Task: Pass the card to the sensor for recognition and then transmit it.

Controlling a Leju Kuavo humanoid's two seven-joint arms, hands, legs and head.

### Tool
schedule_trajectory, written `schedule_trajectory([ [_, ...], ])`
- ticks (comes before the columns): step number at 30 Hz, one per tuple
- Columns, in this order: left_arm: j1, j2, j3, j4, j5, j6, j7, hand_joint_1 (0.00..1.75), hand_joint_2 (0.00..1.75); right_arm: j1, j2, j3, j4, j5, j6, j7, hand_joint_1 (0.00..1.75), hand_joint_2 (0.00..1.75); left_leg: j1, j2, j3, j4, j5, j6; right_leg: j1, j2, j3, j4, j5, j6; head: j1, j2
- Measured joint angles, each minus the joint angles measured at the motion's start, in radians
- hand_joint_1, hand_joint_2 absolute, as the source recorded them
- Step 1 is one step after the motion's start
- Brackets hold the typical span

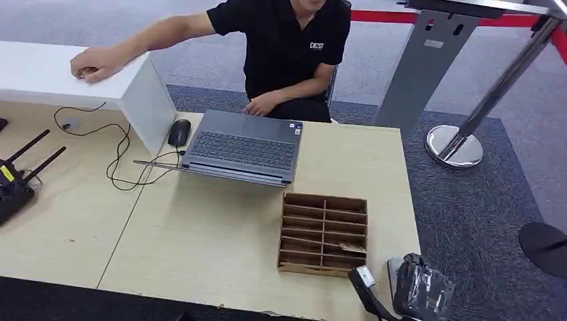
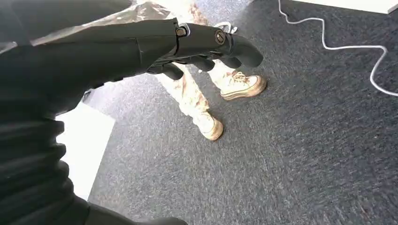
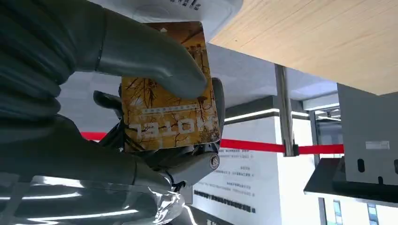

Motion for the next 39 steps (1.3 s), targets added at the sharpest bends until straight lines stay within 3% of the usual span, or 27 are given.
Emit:
schedule_trajectory([
  [9, 0.000, 0.000, 0.001, 0.000, 0.000, 0.000, -0.008, 0.00, 1.75, -0.001, 0.000, -0.002, -0.011, 0.026, 0.000, 0.000, 1.75, 1.75, 0.000, 0.000, 0.000, 0.000, 0.000, 0.000, 0.000, 0.000, 0.000, 0.000, 0.000, 0.000, 0.000, 0.000],
  [26, 0.000, 0.000, 0.000, 0.000, 0.015, 0.000, -0.042, 0.00, 1.75, -0.070, 0.000, -0.008, -0.212, 0.034, -0.001, -0.001, 1.75, 1.75, 0.000, 0.000, 0.000, 0.000, 0.000, 0.000, 0.000, 0.000, 0.000, 0.000, 0.000, 0.000, 0.000, 0.000],
  [39, -0.004, 0.000, -0.015, 0.000, 0.050, 0.000, -0.055, 0.00, 1.75, -0.163, 0.014, 0.103, -0.262, 0.021, 0.000, -0.002, 1.75, 1.75, 0.000, 0.000, 0.000, 0.000, 0.000, 0.000, 0.000, 0.000, 0.000, 0.001, 0.000, 0.000, 0.000, 0.000],
])
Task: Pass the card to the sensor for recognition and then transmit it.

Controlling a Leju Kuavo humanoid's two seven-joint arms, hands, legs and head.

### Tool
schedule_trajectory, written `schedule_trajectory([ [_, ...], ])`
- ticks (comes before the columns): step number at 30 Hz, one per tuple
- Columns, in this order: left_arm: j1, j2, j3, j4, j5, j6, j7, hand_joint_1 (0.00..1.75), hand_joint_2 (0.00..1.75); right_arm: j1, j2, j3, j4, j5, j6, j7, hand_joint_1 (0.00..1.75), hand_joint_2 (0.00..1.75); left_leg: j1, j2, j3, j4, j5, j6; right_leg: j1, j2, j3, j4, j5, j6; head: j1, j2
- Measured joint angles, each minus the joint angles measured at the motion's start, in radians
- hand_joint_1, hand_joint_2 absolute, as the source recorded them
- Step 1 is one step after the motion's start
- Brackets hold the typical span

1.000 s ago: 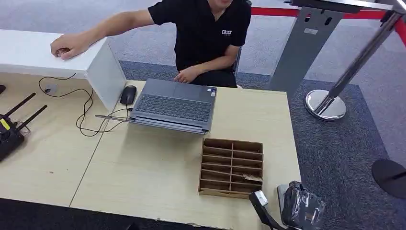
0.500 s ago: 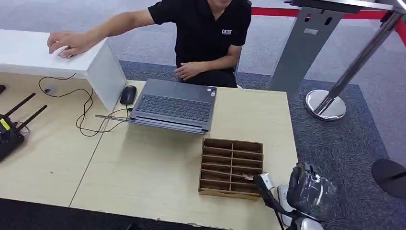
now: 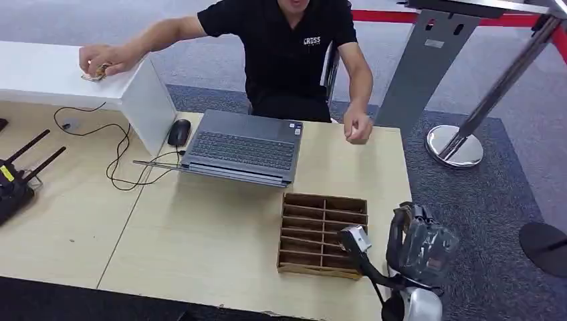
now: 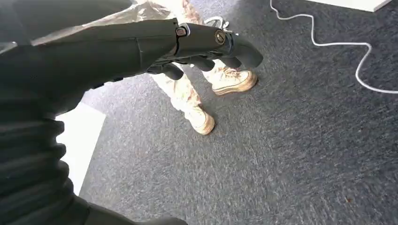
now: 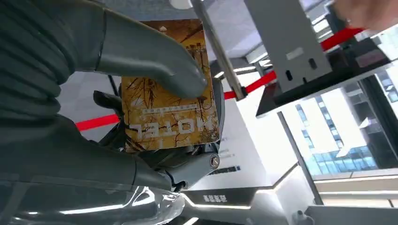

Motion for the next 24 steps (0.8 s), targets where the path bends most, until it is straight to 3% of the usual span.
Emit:
schedule_trajectory([
  [4, 0.000, 0.000, -0.013, 0.000, 0.007, 0.000, -0.002, 0.00, 1.75, -0.031, 0.005, 0.045, -0.001, -0.020, 0.000, -0.029, 1.75, 1.75, 0.000, 0.000, 0.000, 0.000, 0.000, 0.000, 0.000, 0.000, 0.000, 0.000, 0.000, 0.000, 0.000, 0.000],
  [9, -0.004, 0.000, -0.032, 0.000, 0.018, 0.000, -0.003, 0.00, 1.75, -0.060, 0.035, 0.075, 0.000, -0.068, 0.000, -0.161, 1.75, 1.75, 0.000, 0.000, 0.000, 0.000, 0.000, 0.000, 0.000, 0.000, 0.000, 0.000, 0.000, 0.000, 0.000, 0.000],
  [18, -0.006, 0.001, -0.065, 0.000, 0.027, 0.000, -0.011, 0.00, 1.75, -0.086, 0.126, 0.059, 0.023, -0.147, 0.000, -0.443, 1.75, 1.75, 0.000, 0.000, 0.000, 0.000, 0.000, 0.000, 0.000, 0.000, 0.000, 0.000, 0.000, 0.000, 0.000, 0.000],
  [24, -0.007, 0.003, -0.082, 0.000, 0.031, 0.000, -0.021, 0.00, 1.75, -0.107, 0.179, 0.028, 0.046, -0.168, 0.000, -0.510, 1.75, 1.75, 0.000, 0.000, 0.000, 0.000, 0.000, 0.000, 0.000, 0.000, 0.000, 0.000, 0.000, 0.000, 0.000, 0.000],
])
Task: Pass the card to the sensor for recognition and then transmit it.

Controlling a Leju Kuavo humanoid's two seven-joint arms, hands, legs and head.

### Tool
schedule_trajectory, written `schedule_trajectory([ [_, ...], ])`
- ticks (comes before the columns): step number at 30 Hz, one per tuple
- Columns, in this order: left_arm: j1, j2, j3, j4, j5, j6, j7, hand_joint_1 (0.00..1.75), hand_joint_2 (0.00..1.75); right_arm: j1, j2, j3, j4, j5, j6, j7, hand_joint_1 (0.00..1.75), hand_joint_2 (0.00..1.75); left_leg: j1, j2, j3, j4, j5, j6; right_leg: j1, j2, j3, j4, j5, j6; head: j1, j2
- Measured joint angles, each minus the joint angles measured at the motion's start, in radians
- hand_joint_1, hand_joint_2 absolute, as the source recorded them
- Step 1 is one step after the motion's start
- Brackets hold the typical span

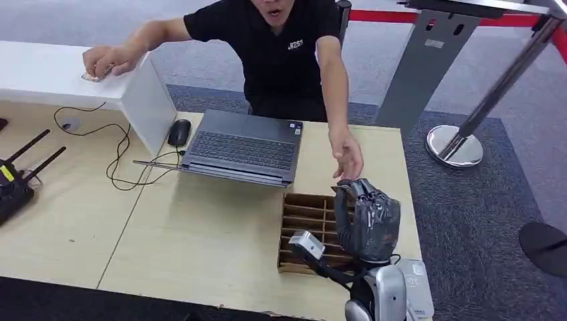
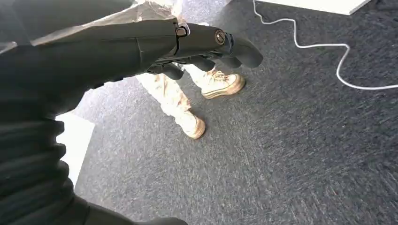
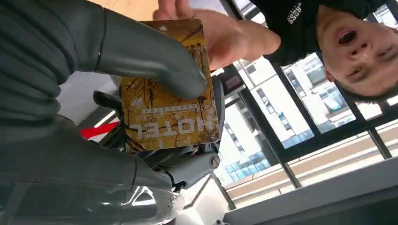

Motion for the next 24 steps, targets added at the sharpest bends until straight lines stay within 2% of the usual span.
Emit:
schedule_trajectory([
  [8, -0.003, 0.002, -0.019, 0.000, 0.011, 0.000, -0.009, 0.00, 1.75, -0.040, 0.047, -0.046, 0.044, -0.026, 0.001, -0.067, 1.75, 1.75, 0.000, 0.000, 0.000, 0.000, 0.000, 0.000, 0.000, 0.000, 0.000, 0.000, 0.000, 0.000, 0.000, 0.000],
  [23, -0.003, 0.006, -0.037, 0.001, 0.029, 0.000, -0.013, 0.00, 1.75, -0.049, 0.080, -0.076, 0.096, -0.018, 0.000, -0.078, 1.75, 1.75, 0.000, 0.000, 0.000, 0.000, 0.000, 0.000, 0.000, 0.000, 0.000, 0.000, 0.000, 0.000, 0.000, 0.000],
  [24, -0.003, 0.007, -0.038, 0.001, 0.030, 0.000, -0.013, 0.00, 1.75, -0.049, 0.080, -0.077, 0.098, -0.018, 0.000, -0.078, 1.52, 1.75, 0.000, 0.000, 0.000, 0.000, 0.000, 0.000, 0.000, 0.000, 0.000, 0.000, 0.000, 0.000, 0.000, 0.000],
])
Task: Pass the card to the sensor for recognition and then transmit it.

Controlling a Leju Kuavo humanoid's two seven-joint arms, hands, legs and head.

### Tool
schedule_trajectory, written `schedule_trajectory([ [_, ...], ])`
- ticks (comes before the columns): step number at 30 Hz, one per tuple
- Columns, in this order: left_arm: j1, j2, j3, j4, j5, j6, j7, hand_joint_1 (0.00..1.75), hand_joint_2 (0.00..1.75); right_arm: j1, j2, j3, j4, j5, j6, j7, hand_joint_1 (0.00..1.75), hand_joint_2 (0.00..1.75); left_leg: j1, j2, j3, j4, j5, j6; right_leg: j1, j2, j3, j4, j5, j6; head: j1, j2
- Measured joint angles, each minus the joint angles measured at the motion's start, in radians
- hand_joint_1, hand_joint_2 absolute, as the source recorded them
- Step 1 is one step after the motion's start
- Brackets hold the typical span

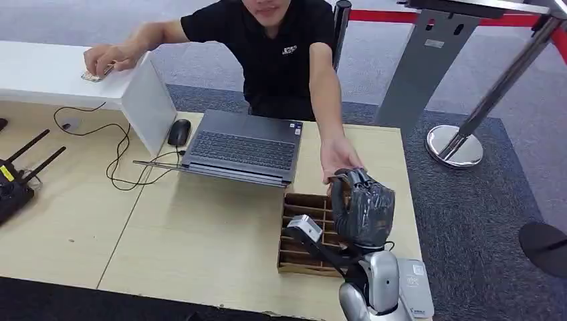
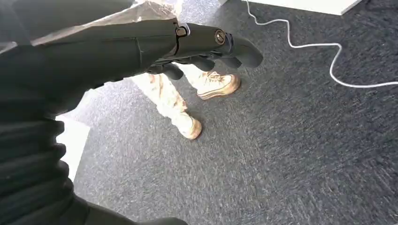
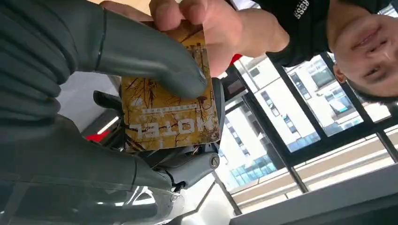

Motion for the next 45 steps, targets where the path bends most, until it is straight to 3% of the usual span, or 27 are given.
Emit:
schedule_trajectory([
  [1, 0.000, 0.000, 0.000, 0.000, 0.001, 0.000, 0.000, 0.00, 1.75, 0.000, 0.001, -0.002, 0.000, 0.000, 0.000, 0.000, 1.54, 1.75, 0.000, 0.000, 0.000, 0.000, 0.000, 0.000, 0.000, 0.000, 0.000, 0.000, 0.000, 0.000, 0.000, 0.000],
  [2, 0.000, 0.001, -0.002, 0.000, 0.002, 0.000, 0.000, 0.00, 1.75, 0.000, 0.003, -0.003, 0.001, 0.002, 0.000, 0.000, 1.75, 1.75, 0.000, 0.000, 0.000, 0.000, 0.000, 0.000, 0.000, 0.000, 0.000, 0.000, 0.000, 0.000, 0.000, 0.000],
  [4, 0.000, 0.002, -0.005, 0.000, 0.007, 0.000, 0.000, 0.00, 1.75, 0.000, 0.005, -0.005, 0.002, 0.002, 0.000, 0.000, 1.75, 1.75, 0.000, 0.000, 0.000, 0.000, 0.000, 0.000, 0.000, 0.000, 0.000, 0.000, 0.000, 0.000, 0.000, 0.000],
  [5, 0.000, 0.002, -0.006, 0.000, 0.009, 0.000, 0.000, 0.00, 1.75, 0.000, 0.005, -0.005, 0.002, 0.002, 0.000, 0.000, 1.22, 1.75, 0.000, 0.000, 0.000, 0.000, 0.000, 0.000, 0.000, 0.000, 0.000, 0.000, 0.000, 0.000, 0.000, 0.000],
  [6, 0.000, 0.002, -0.007, 0.000, 0.011, 0.000, 0.000, 0.00, 1.75, 0.000, 0.006, -0.006, 0.002, 0.002, 0.000, 0.000, 0.00, 1.75, 0.000, 0.000, 0.000, 0.000, 0.000, 0.000, 0.000, 0.000, 0.000, 0.000, 0.000, 0.000, 0.000, 0.000],
  [7, 0.000, 0.002, -0.008, 0.001, 0.013, 0.000, 0.000, 0.00, 1.75, 0.000, 0.006, -0.008, 0.002, 0.000, 0.000, -0.001, 0.00, 0.00, 0.000, 0.000, 0.000, 0.000, 0.000, 0.000, 0.000, 0.000, 0.000, 0.000, 0.000, 0.000, 0.000, 0.000],
  [31, -0.001, 0.010, -0.031, 0.001, 0.025, 0.000, 0.016, 0.00, 1.75, 0.028, 0.024, -0.043, -0.029, 0.003, -0.001, -0.030, 0.00, 0.00, 0.000, 0.000, 0.000, 0.000, 0.000, 0.000, 0.000, 0.000, 0.000, 0.000, 0.000, 0.000, 0.000, 0.000],
  [36, -0.001, 0.010, -0.031, 0.001, 0.024, 0.000, 0.026, 0.00, 1.75, 0.048, 0.041, -0.066, -0.048, -0.034, -0.001, -0.098, 0.00, 0.00, 0.000, 0.000, 0.000, 0.000, 0.000, 0.000, 0.000, 0.000, 0.000, 0.000, 0.000, 0.000, 0.000, 0.000],
  [43, 0.001, 0.010, -0.030, 0.001, 0.015, 0.000, 0.040, 0.00, 1.75, 0.106, 0.118, -0.163, -0.096, -0.115, -0.001, -0.319, 0.00, 0.00, 0.000, 0.000, 0.000, 0.000, 0.000, 0.000, 0.000, 0.000, -0.001, 0.000, 0.000, 0.000, 0.000, 0.000],
  [44, 0.001, 0.010, -0.029, 0.001, 0.015, 0.000, 0.043, 0.00, 1.75, 0.112, 0.125, -0.177, -0.103, -0.123, -0.001, -0.334, 0.00, 1.75, 0.000, 0.000, 0.000, 0.000, 0.000, 0.000, 0.000, 0.000, -0.001, 0.000, 0.000, 0.000, 0.000, 0.000],
  [45, 0.001, 0.010, -0.028, 0.001, 0.014, 0.000, 0.044, 0.00, 1.75, 0.117, 0.127, -0.192, -0.110, -0.127, -0.001, -0.340, 0.00, 1.75, 0.000, 0.000, 0.000, 0.000, 0.000, 0.000, 0.000, 0.000, -0.001, 0.000, 0.000, 0.000, 0.000, 0.000],
])
